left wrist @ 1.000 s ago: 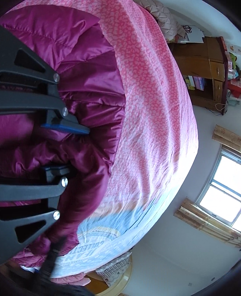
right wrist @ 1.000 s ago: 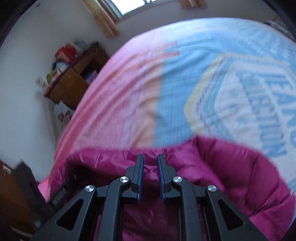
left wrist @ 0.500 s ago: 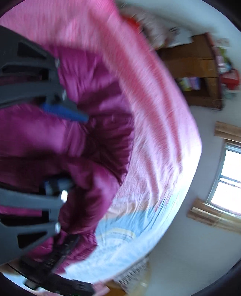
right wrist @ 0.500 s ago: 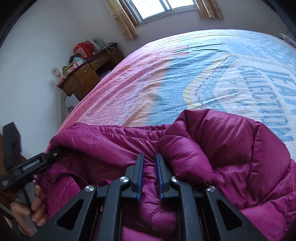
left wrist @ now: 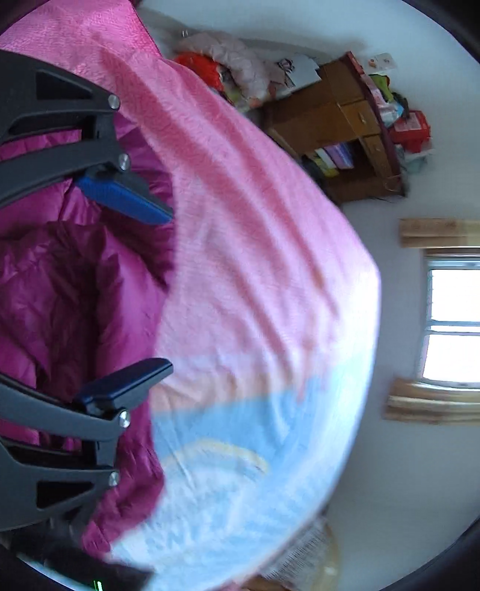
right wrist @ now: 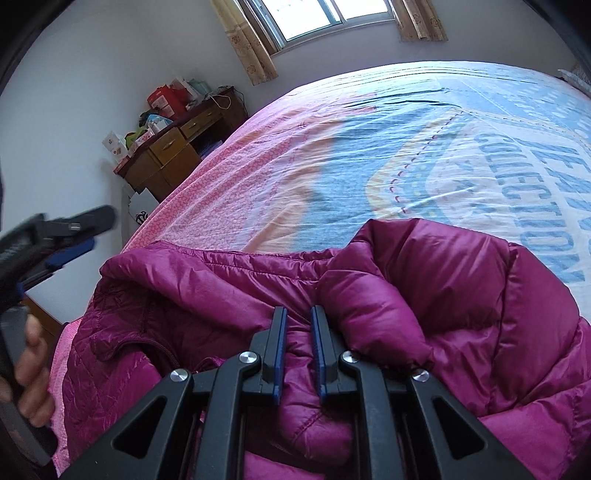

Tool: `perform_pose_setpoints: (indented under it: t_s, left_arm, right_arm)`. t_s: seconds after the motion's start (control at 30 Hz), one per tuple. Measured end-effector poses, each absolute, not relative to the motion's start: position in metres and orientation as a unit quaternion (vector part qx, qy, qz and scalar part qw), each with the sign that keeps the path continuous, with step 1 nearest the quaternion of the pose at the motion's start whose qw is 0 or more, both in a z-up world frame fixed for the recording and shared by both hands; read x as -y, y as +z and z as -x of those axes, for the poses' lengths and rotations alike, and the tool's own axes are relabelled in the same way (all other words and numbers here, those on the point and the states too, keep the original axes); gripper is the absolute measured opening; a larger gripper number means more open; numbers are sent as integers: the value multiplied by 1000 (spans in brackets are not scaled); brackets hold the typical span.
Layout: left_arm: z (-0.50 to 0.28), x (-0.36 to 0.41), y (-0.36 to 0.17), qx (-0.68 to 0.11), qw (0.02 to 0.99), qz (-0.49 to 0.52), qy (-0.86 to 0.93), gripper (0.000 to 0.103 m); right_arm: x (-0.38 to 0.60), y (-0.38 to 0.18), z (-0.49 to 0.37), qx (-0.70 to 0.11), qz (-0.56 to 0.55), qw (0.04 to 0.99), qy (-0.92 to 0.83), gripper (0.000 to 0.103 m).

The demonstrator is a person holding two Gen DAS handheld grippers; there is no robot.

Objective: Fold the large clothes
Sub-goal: 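Lift the hem with both grippers and fold it toward the collar, then open both grippers and release the folded hem onto the jacket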

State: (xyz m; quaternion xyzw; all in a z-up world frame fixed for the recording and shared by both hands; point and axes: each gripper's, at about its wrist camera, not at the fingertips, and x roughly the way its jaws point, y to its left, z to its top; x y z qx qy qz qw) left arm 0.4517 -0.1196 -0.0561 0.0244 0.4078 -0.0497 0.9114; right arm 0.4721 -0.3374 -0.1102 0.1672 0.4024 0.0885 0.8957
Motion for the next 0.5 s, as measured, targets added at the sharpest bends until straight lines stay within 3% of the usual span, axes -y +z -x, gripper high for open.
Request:
perform_pose_setpoints:
  t_s: [0.07,0.17,0.37,0.5]
  left_arm:
    - [-455,107,-79,-428,903,-31,-11,73]
    - [-459,82,-116,-452,892,-3,-6,82]
    - [-471,107,-123,-432,896,-77,61,102]
    - [-476,91,-124,-444,894,-41,46,103]
  right_arm:
    - [339,-110,-471,-402,-170,895,90,12]
    - [341,-110,-470,-400,-177,894,95,12]
    - [345,-108,-469,-393,-189,894,99,12]
    - [361,-100,-452,-344,-221,910,73,12]
